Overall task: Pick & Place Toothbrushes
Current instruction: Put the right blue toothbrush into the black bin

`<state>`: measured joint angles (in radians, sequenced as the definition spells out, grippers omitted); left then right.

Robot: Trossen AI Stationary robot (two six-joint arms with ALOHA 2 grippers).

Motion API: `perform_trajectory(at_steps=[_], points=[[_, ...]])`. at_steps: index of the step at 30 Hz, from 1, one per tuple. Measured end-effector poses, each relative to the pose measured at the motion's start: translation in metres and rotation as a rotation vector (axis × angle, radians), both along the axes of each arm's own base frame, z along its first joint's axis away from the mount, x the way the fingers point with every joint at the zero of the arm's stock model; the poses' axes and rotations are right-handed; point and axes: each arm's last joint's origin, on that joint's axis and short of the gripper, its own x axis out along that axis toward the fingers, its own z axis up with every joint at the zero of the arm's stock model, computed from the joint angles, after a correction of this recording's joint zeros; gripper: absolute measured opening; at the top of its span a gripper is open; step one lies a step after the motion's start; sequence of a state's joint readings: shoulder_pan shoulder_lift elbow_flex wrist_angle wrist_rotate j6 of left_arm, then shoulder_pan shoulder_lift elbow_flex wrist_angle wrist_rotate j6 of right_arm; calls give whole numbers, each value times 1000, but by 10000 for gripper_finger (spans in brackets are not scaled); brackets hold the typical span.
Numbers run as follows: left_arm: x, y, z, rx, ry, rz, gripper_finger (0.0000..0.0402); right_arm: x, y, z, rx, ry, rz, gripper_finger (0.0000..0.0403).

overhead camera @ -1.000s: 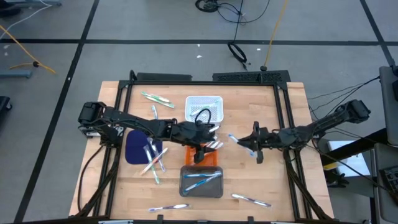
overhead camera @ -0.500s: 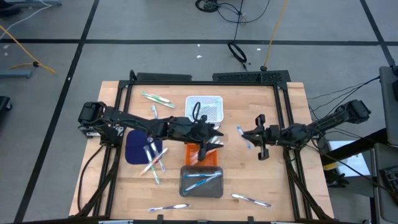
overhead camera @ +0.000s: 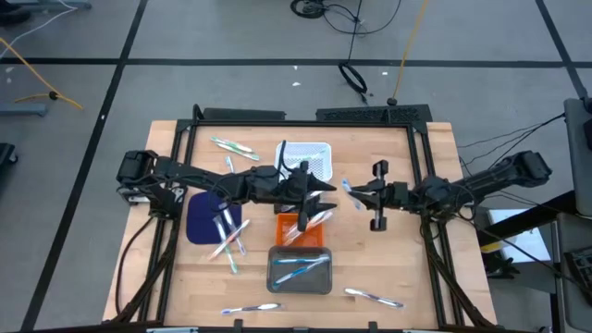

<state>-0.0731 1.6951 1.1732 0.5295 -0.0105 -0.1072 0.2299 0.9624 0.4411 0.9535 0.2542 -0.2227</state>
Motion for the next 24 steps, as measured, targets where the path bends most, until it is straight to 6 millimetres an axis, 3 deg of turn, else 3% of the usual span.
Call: perform_trajectory(at_steps=[10,24], points=[[0,0,0,0,-2,1,228,30,-6,14,-45,-6,49,10],[0,0,3,33,-29,1,227,49,-12,18,-61,-1,56,10]])
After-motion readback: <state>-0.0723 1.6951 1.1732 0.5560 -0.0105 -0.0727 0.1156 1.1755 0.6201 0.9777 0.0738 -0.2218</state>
